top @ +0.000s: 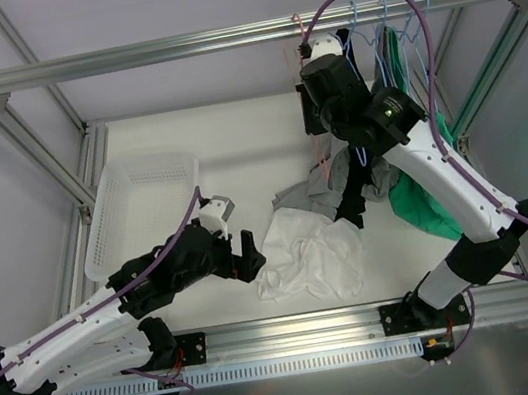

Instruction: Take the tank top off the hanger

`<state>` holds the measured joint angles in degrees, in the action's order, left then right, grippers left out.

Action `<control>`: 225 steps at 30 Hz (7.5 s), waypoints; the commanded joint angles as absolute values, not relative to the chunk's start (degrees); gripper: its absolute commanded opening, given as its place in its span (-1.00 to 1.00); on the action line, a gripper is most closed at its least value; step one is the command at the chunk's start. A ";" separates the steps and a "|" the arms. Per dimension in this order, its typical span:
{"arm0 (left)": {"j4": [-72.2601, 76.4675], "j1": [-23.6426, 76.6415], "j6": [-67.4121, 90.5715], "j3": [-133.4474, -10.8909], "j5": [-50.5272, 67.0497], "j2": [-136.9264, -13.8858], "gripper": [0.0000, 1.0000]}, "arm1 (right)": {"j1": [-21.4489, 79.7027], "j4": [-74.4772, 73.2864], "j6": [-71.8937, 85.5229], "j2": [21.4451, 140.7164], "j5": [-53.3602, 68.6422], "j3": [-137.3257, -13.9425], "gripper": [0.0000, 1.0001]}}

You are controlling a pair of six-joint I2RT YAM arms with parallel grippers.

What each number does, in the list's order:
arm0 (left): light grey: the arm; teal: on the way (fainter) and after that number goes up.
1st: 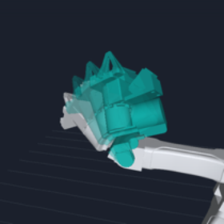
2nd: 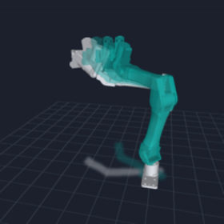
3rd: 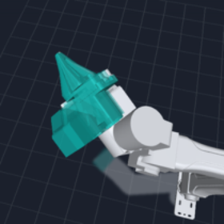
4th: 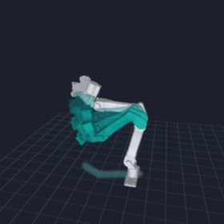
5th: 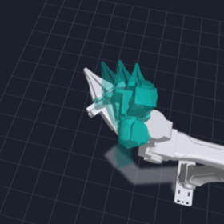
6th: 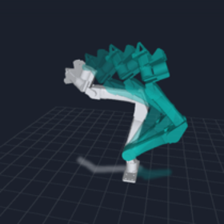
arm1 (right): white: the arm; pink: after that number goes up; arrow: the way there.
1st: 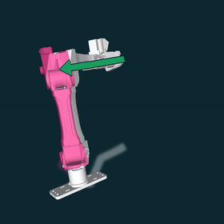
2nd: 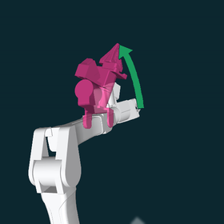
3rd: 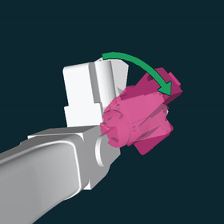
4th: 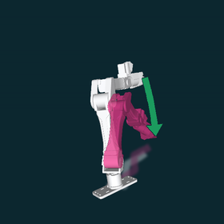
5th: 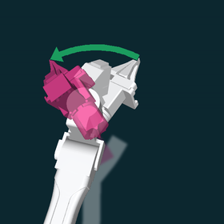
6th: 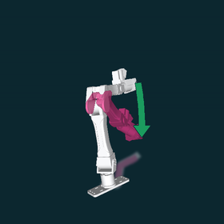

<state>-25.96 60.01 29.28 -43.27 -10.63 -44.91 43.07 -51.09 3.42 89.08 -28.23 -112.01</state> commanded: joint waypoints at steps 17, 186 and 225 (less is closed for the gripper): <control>-17.75 61.26 28.48 -41.75 -8.26 -44.30 0.97 | 39.72 -47.91 2.11 89.49 -19.69 -116.02 -0.99; -40.25 0.44 18.99 -58.99 15.89 -30.87 0.97 | 46.67 -55.28 -7.47 52.10 -17.65 -90.16 0.51; -37.18 4.22 19.42 -45.18 19.34 -13.45 0.97 | 32.08 -29.54 -10.72 70.50 -22.15 -102.05 -0.99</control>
<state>-39.24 3.79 19.09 -45.21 19.29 -13.76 32.38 -41.47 -11.99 75.88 -20.14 -101.93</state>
